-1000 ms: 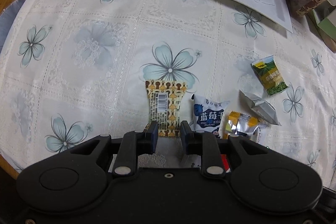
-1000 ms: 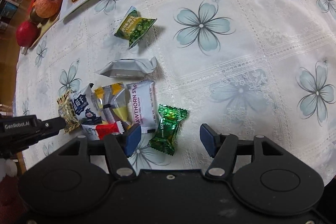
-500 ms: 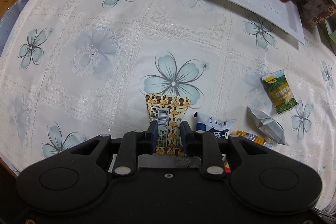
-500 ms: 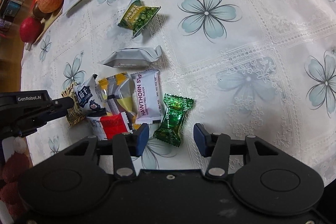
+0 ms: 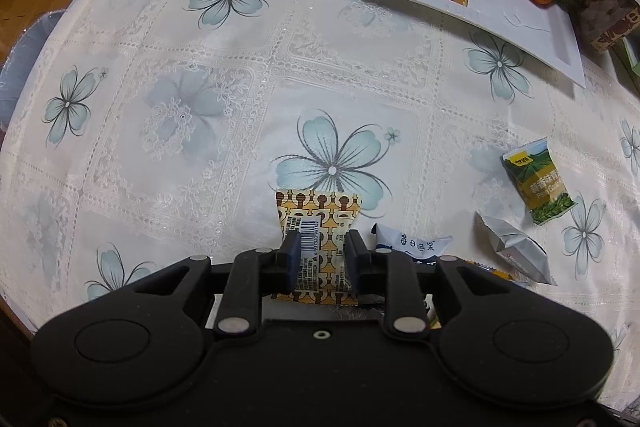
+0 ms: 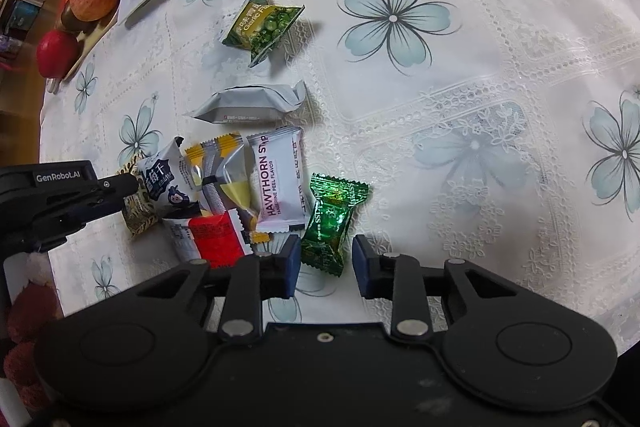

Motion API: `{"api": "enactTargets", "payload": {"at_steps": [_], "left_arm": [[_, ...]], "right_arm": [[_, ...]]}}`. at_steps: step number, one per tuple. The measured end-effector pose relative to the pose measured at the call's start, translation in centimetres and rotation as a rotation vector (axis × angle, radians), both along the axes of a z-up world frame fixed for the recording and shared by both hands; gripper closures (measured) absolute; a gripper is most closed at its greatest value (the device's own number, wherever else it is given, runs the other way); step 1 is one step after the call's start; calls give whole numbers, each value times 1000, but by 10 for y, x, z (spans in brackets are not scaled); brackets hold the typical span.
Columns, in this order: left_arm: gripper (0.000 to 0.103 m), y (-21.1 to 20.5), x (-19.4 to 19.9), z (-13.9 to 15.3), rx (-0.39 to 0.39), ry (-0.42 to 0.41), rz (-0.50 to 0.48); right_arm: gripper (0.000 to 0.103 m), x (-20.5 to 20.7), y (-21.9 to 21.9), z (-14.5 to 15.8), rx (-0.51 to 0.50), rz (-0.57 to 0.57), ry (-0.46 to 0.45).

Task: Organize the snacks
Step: 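Grasp the patterned biscuit with the left tool while the right tool grasps the green candy, then carry the biscuit and green candy over the gold tray with both tools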

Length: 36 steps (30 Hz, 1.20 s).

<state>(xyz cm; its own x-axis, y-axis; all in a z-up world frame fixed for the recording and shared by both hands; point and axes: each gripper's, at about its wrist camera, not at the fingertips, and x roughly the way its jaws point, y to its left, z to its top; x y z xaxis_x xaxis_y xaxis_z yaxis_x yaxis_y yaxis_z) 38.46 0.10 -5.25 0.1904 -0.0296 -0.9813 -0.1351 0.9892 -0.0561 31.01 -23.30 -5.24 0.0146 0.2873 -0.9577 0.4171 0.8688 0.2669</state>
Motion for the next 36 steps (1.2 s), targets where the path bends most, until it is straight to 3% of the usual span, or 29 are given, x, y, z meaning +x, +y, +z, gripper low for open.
{"api": "enactTargets", "payload": {"at_steps": [12, 18, 24, 26, 28, 36], "left_arm": [[68, 3, -3, 0, -25, -2, -4], [68, 2, -3, 0, -21, -8, -5], [67, 7, -4, 2, -18, -13, 20], [65, 8, -3, 1, -13, -13, 12], [57, 6, -4, 0, 0, -16, -6], [55, 4, -1, -13, 6, 14, 3]], "right_arm": [[72, 6, 11, -5, -60, 14, -35], [79, 4, 16, -2, -82, 50, -58], [79, 3, 7, 2, -115, 38, -73], [79, 3, 3, 2, -109, 27, -68], [79, 4, 1, 2, -105, 23, -65], [79, 3, 2, 2, -91, 30, -59]]}}
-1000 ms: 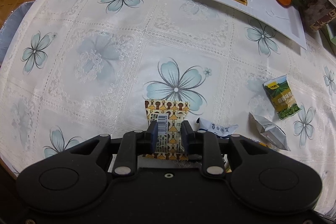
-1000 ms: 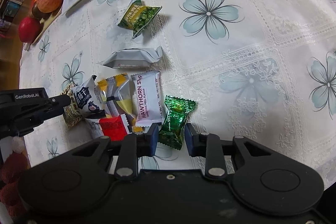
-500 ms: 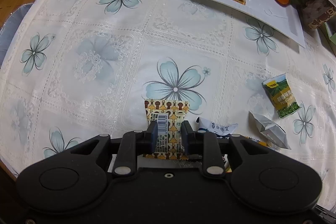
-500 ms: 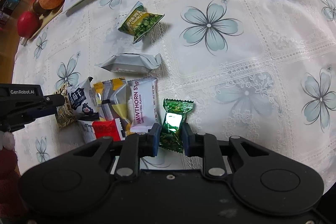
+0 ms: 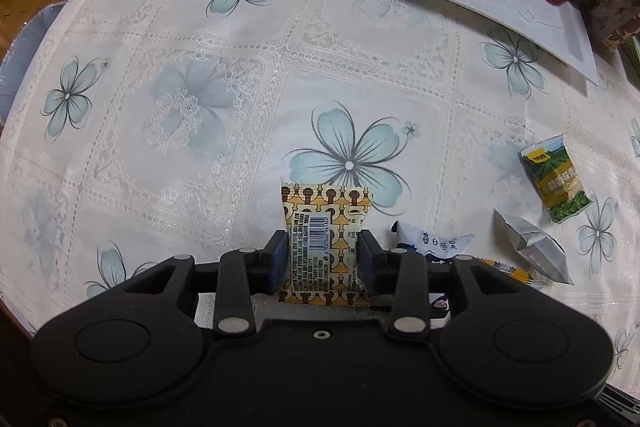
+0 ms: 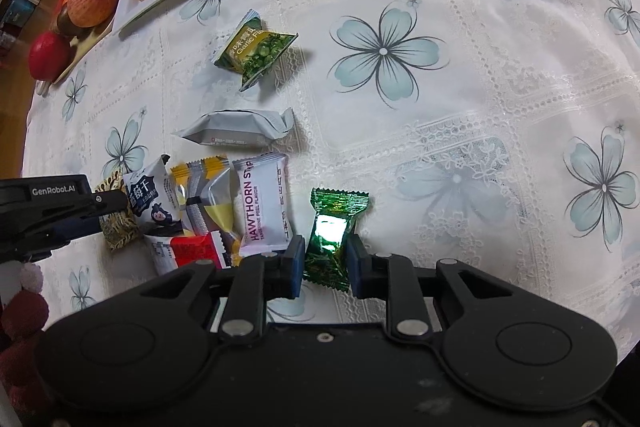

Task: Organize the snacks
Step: 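Carry the biscuit and green candy over the gold tray with both tools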

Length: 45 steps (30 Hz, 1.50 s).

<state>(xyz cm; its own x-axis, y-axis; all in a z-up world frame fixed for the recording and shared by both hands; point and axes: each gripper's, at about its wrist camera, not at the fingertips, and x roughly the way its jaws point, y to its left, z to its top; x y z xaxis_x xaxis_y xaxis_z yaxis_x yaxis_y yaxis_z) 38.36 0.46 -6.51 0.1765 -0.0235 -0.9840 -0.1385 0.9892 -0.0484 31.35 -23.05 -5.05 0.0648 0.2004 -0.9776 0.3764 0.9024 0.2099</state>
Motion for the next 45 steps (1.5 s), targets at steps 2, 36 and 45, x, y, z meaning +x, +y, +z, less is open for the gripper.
{"api": "enactTargets", "payload": {"at_steps": [2, 36, 45], "left_arm": [[55, 1, 1, -3, -14, 12, 7], [62, 9, -158, 71, -198, -64, -87], [62, -10, -235, 60, -209, 6, -150]], "right_arm": [[79, 0, -1, -1, 11, -5, 8], [79, -103, -39, 87, 0, -88, -251], [79, -196, -26, 106, 77, -105, -259]]}}
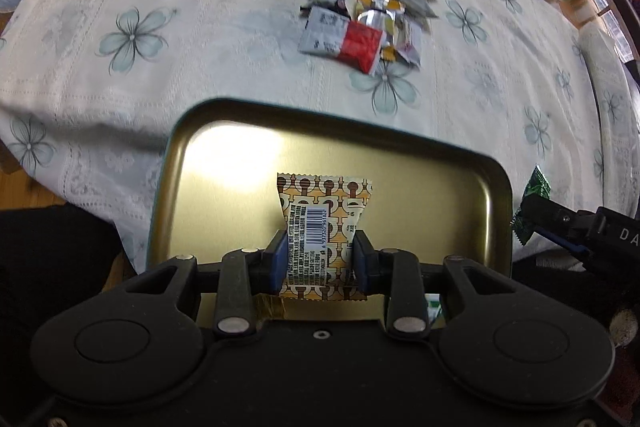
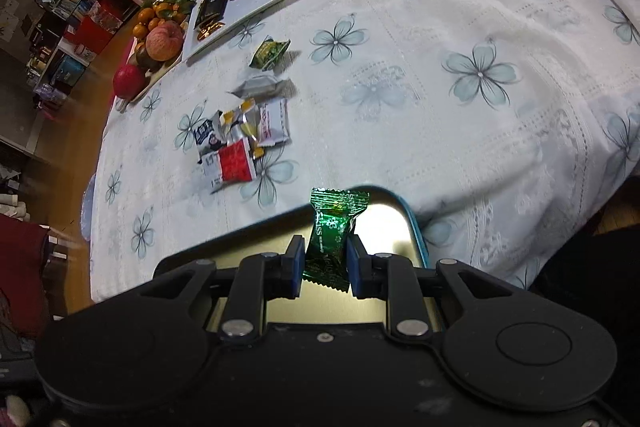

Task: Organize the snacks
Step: 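Carry the biscuit and green candy over the gold tray with both tools, then open the left tool to release the biscuit while the right tool releases the green candy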

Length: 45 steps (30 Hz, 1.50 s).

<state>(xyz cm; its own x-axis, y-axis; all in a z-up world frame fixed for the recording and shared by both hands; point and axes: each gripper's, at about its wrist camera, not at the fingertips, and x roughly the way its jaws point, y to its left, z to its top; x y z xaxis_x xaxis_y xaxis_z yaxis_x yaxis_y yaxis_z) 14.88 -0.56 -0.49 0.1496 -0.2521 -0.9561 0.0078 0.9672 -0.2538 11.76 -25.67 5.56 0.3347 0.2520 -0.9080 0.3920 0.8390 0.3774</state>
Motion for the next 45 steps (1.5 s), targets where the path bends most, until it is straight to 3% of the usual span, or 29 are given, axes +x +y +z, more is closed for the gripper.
{"api": "enactTargets", "payload": {"at_steps": [6, 14, 26, 45], "left_arm": [[62, -3, -35, -11, -20, 39, 8], [62, -5, -62, -13, 13, -1, 30], [60, -7, -70, -12, 31, -65, 18], [59, -7, -69, -20, 28, -20, 8]], "right_arm": [[79, -52, 11, 0, -18, 11, 3], [79, -98, 13, -10, -54, -41, 15], [79, -104, 18, -18, -54, -11, 34], [77, -102, 22, -24, -49, 7, 54]]}}
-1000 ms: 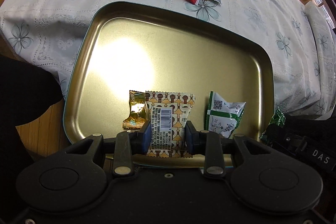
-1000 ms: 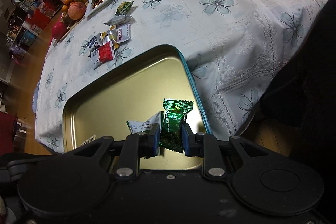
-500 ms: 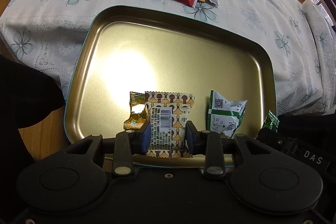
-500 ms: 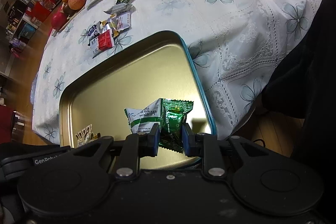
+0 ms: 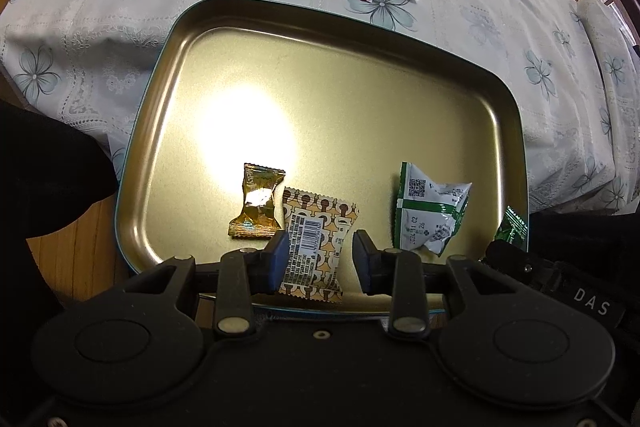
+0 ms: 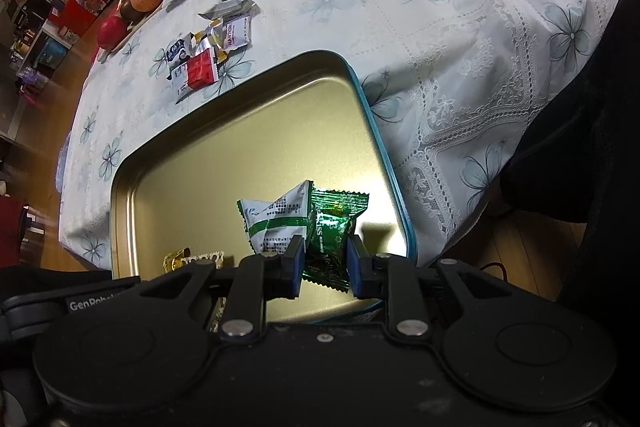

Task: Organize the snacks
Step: 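Open the left tool to release the biscuit while the right tool releases the green candy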

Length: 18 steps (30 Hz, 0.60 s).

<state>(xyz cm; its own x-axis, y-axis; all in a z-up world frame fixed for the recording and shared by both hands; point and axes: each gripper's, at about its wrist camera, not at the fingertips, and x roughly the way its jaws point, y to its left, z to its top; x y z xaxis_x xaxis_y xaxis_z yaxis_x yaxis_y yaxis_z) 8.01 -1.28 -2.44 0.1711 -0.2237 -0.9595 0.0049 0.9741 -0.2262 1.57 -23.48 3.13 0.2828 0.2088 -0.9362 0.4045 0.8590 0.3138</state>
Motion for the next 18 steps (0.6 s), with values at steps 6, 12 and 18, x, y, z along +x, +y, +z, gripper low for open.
{"api": "enactTargets", "payload": {"at_steps": [6, 12, 18], "left_arm": [[59, 0, -1, -3, -12, 29, -3], [59, -1, -2, 0, -5, 28, -5], [59, 0, -1, 2, 7, 48, -11]], "right_arm": [[77, -1, 0, 1, 12, -4, 3], [76, -1, 1, 3, 18, 0, 2], [72, 2, 4, 4, 37, 19, 18]]}}
